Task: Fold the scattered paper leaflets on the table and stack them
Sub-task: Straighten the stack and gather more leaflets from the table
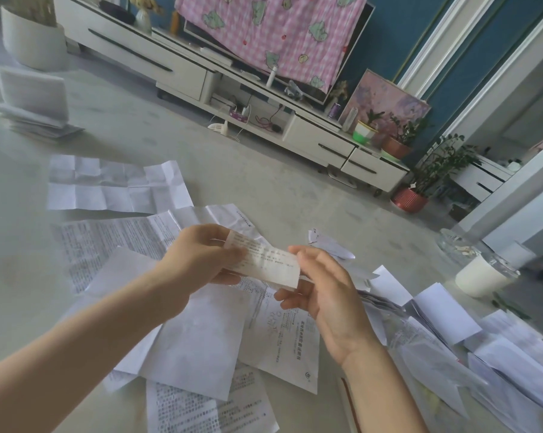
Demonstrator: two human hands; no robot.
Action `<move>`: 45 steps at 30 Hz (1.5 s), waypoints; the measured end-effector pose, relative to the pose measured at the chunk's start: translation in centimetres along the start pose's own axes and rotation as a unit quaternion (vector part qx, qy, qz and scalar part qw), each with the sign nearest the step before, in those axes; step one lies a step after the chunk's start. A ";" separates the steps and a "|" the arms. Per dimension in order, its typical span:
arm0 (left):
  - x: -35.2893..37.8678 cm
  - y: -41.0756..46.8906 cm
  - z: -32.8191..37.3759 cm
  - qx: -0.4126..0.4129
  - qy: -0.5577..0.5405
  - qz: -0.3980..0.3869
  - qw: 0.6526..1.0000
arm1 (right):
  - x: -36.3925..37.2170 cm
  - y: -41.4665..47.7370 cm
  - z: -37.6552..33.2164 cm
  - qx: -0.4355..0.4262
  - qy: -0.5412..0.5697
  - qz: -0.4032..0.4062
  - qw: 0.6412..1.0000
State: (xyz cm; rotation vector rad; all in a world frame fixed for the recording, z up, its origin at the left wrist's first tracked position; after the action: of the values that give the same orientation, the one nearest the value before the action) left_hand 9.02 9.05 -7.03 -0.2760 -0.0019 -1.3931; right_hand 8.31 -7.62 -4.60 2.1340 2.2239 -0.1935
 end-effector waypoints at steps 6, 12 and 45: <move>0.9 -0.5 0.2 -0.007 -0.024 -0.046 0.999 | -1.5 0.3 -2.1 -0.021 -0.105 0.073 0.992; 0.6 -0.6 0.7 -0.035 -0.029 -0.049 0.998 | -6.4 5.2 -6.4 0.062 -0.291 0.098 0.950; -3.1 1.5 2.3 -0.002 -0.015 0.071 0.997 | 4.2 3.8 -1.5 0.018 -0.428 -0.182 0.885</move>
State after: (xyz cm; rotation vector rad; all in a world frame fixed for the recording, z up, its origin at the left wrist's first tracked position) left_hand 10.26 12.77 -5.62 -0.2949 -0.0036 -1.2482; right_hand 12.02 -3.12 -3.82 1.2000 1.9842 -0.9749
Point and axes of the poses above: each hand's wrist, its own y-axis towards the middle knuckle, its own x-axis out of the palm, z = x × y, the point moved 5 cm from there along y, towards the middle knuckle, and after that the axes turned 5 degrees about z, right-handed, at the moved point
